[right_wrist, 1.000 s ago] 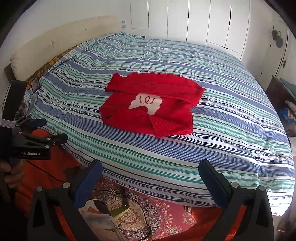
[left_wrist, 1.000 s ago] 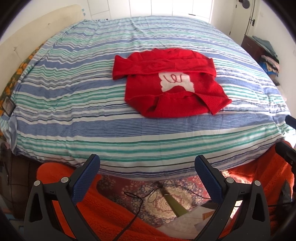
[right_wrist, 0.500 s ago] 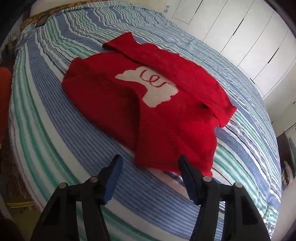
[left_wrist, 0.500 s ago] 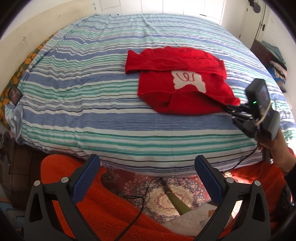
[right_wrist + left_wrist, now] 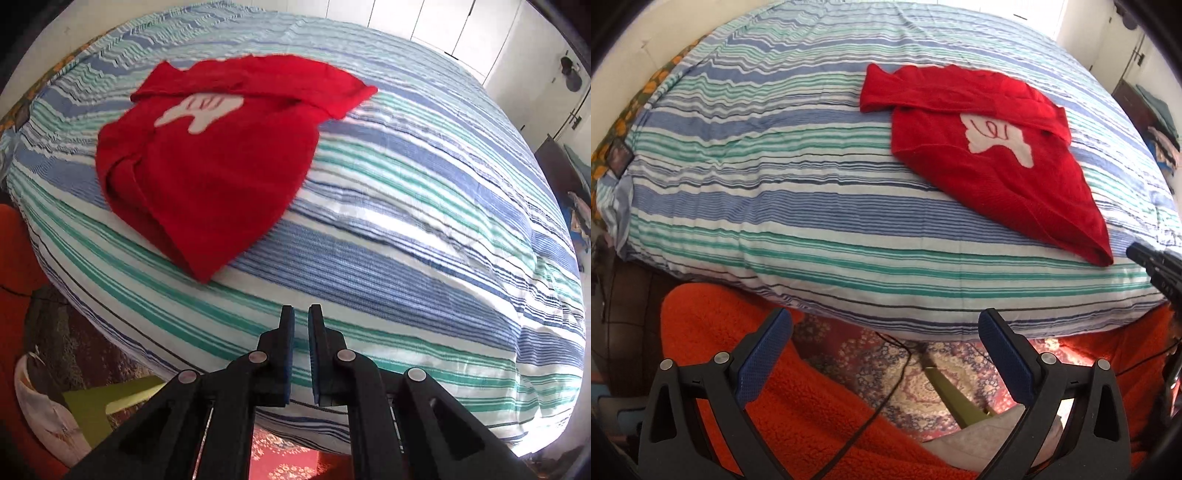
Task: Fold small clothes
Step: 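Reach both grippers to the sweater hem and close on it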
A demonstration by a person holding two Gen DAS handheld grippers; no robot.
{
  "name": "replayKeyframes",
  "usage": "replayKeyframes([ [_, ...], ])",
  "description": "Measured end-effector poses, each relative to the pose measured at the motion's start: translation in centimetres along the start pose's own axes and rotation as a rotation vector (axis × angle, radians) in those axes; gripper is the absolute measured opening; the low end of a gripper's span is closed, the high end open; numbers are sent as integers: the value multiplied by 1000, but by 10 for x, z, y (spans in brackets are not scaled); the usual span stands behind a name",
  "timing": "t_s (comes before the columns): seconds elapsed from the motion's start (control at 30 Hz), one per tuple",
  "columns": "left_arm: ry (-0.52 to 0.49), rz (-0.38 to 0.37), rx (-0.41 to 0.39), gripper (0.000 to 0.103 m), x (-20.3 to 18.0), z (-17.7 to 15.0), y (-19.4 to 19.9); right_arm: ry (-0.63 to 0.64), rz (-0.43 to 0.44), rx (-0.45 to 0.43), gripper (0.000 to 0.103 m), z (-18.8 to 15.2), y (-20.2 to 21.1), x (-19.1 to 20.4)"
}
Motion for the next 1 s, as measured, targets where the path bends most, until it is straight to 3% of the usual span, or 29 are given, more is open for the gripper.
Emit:
replayKeyframes([
  [0.03,1,-3,1,101,0,0,-1,-42,74,-22,15,14,3,13],
  [0.07,5,-8,3,101,1,0,-1,-74,150,-42,30,29,3,29],
  [0.1,11,-12,4,101,2,0,-1,-96,232,-62,54,44,2,49],
  [0.17,21,-12,-4,101,6,0,2,-129,400,-104,72,76,-6,92],
  [0.23,35,-10,-15,101,11,0,6,-157,532,-80,72,100,-30,130],
  [0.27,45,-8,-20,101,14,0,7,-164,552,-56,72,108,-49,145],
  [0.4,92,1,-22,101,31,-5,9,-175,474,84,68,109,-132,184],
  [0.43,104,6,-22,101,37,-7,8,-194,510,131,66,101,-140,197],
  [0.47,117,11,-24,101,42,-8,8,-186,569,144,65,97,-135,215],
  [0.57,158,24,-6,101,58,-14,-2,-38,873,119,65,80,-69,271],
  [0.63,176,25,19,101,62,-18,-12,68,941,133,65,54,-31,284],
  [0.73,184,-4,22,101,59,-15,-25,110,892,161,65,18,-5,266],
  [0.83,177,-77,7,101,45,-6,-35,38,788,131,65,1,11,221],
  [0.93,154,-188,13,101,20,7,-49,-60,616,43,65,0,26,162],
  [1.0,133,-275,18,101,-1,19,-60,-86,449,6,65,-4,33,125],
])
Point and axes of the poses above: each gripper's, at about its wrist camera, not at the fingertips, and y roughly against the way its jaws point, x to its left, z to its top, the point moved 9 cm from there along -y, roughly the way its jaws point, and after that the axes turned 9 degrees about -x, right-handed, at the moved point
